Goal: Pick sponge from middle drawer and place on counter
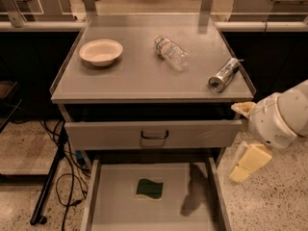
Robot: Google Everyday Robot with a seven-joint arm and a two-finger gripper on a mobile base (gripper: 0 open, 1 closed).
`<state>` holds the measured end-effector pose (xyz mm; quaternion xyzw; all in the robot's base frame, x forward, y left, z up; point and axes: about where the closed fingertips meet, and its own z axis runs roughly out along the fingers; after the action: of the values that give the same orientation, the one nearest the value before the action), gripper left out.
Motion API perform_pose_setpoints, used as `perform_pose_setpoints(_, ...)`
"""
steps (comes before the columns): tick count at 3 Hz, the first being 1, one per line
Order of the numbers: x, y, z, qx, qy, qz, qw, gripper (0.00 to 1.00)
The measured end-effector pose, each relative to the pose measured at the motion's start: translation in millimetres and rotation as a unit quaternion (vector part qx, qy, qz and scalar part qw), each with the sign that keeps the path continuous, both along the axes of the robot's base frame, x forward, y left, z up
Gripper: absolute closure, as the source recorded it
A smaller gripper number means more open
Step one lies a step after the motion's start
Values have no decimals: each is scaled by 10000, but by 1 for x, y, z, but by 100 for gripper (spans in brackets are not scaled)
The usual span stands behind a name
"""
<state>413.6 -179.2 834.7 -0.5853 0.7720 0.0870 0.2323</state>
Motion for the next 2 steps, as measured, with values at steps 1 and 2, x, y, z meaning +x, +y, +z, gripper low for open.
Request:
perform_pose_setpoints(1, -6, 23, -43, 379, 137, 131, 9991, 0)
perform_pose_setpoints(2, -16, 44, -86, 827, 40, 198, 9964, 0)
